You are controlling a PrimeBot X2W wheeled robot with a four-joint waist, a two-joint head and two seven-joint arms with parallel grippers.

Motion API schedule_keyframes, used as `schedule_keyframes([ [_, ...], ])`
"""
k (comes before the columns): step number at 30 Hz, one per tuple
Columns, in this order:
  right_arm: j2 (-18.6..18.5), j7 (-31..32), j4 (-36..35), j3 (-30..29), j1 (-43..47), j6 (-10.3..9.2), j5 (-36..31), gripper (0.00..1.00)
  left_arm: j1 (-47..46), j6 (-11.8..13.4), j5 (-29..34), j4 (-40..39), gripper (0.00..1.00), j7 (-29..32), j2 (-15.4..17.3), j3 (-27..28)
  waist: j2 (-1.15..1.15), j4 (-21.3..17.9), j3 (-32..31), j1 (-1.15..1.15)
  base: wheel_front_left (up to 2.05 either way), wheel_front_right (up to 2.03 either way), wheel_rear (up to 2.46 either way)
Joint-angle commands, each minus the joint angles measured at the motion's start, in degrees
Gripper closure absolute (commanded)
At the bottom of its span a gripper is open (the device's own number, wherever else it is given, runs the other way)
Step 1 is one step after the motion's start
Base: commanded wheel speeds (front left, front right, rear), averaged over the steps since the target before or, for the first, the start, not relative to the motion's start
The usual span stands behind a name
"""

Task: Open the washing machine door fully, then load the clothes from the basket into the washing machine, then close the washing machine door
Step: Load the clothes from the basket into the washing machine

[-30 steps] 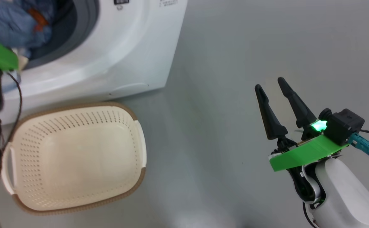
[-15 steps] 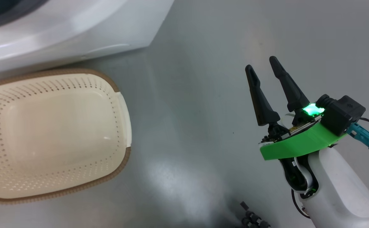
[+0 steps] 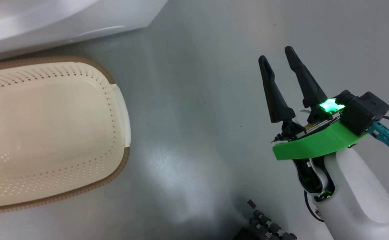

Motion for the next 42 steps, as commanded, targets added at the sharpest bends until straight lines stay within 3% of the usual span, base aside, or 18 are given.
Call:
schedule_keyframes([
  [1, -0.31, -0.46, -0.97, 0.72, 1.09, 0.42, -0.89, 0.00, 1.91, -0.31, 0.94, -0.79, 1.00, -0.28, 1.45, 0.70, 0.00, 0.22, -0.38, 0.00, 0.00, 0.00, 0.00],
  [2, -0.34, -0.46, -0.79, 0.75, 1.15, 0.42, -0.89, 0.00, 2.65, -0.23, 0.95, 1.00, 1.00, -0.28, 1.12, 1.16, 0.00, 0.29, -0.65, 0.00, 0.00, 0.00, 0.00],
  [3, -0.40, -0.46, -0.64, 0.77, 1.21, 0.42, -0.88, 0.00, 3.18, -0.04, 1.13, 3.42, 0.91, -0.28, 0.95, 1.28, 0.00, 0.37, -0.95, 0.00, 0.00, 0.00, 0.00],
  [4, -0.46, -0.46, -0.52, 0.79, 1.28, 0.42, -0.85, 0.00, 3.27, 0.21, 1.47, 5.79, 0.55, -0.28, 0.85, 1.17, 0.00, 0.43, -1.19, 0.00, 0.00, 0.00, 0.00],
  [5, -0.52, -0.46, -0.44, 0.79, 1.33, 0.42, -0.83, 0.00, 3.03, 0.45, 1.74, 7.70, 0.00, -0.28, 0.72, 1.07, 0.00, 0.49, -1.37, 0.00, 0.00, 0.00, 0.00],
  [11, -0.85, -0.46, 0.00, 0.86, 1.64, 0.42, -0.73, 0.00, -0.39, 3.07, 2.27, 21.78, 0.00, 6.38, -0.23, 0.03, 0.00, 0.85, -2.52, 0.00, 0.00, 0.00, 0.00],
  [22, -1.35, -0.46, 0.60, 0.67, 1.96, 0.42, -0.57, 0.00, -2.74, 2.71, 0.47, 30.86, 0.00, 7.20, -1.56, 0.04, 0.00, 1.92, -5.05, 0.00, 0.00, 0.00, 0.00],
  [31, -2.19, -0.46, 1.11, 0.66, 2.33, 0.42, -0.47, 0.00, 1.92, 0.64, -0.19, 32.20, 0.00, 1.12, -3.16, -0.93, 0.00, 3.69, -8.19, 0.00, 0.00, 0.00, 0.00],
  [42, -3.28, -0.46, 2.39, 0.99, 3.02, 0.42, 0.09, 0.00, 11.76, -1.50, -1.57, 26.78, 0.00, -0.25, -3.49, -0.40, 0.00, 6.14, -13.71, 0.00, 0.00, 0.00, 0.00],
])
